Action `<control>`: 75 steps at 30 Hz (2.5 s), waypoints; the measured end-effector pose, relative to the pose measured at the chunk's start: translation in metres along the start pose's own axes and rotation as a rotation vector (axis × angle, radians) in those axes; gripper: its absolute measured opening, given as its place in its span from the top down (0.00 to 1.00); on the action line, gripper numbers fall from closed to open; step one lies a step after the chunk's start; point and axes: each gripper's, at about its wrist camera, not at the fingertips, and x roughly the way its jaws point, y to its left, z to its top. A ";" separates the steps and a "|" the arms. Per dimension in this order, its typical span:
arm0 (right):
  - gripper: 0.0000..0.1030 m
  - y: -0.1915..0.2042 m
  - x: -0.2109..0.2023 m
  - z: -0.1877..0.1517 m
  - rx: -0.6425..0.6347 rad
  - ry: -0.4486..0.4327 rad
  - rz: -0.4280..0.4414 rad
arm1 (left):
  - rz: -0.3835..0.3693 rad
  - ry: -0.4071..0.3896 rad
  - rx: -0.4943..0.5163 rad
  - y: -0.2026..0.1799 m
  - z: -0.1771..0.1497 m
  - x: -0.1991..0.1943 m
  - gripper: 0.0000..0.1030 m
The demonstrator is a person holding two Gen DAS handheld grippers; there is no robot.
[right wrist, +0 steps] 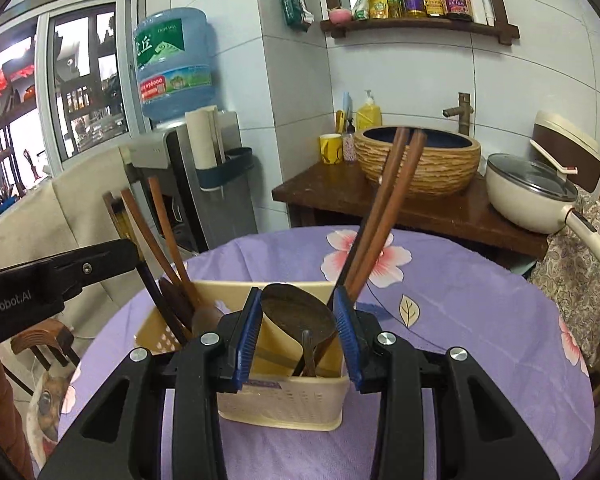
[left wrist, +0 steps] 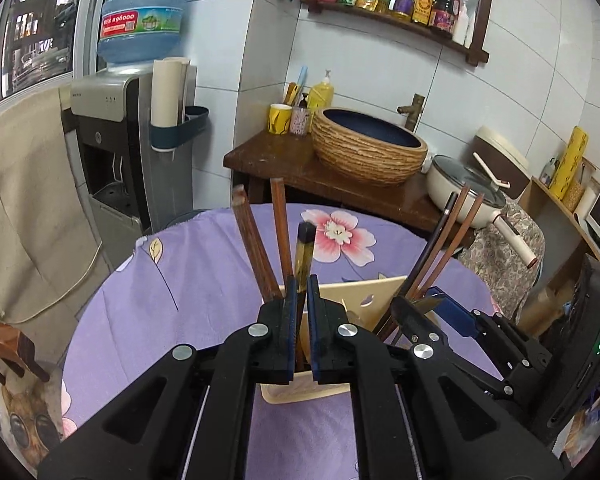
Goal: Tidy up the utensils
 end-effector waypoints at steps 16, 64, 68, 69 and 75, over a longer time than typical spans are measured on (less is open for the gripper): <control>0.32 -0.001 -0.080 -0.029 -0.020 -0.113 -0.030 | 0.023 -0.280 0.022 0.004 -0.057 -0.095 0.14; 0.06 0.096 -0.375 -0.295 -0.142 -0.314 -0.048 | 0.019 -0.383 0.039 -0.009 -0.385 -0.325 0.05; 0.06 0.093 -0.375 -0.295 -0.135 -0.308 -0.045 | 0.011 -0.378 0.041 -0.013 -0.384 -0.324 0.05; 0.06 0.093 -0.375 -0.295 -0.134 -0.305 -0.043 | 0.011 -0.378 0.041 -0.013 -0.384 -0.324 0.05; 0.06 0.094 -0.375 -0.295 -0.133 -0.302 -0.039 | 0.011 -0.375 0.040 -0.014 -0.383 -0.325 0.05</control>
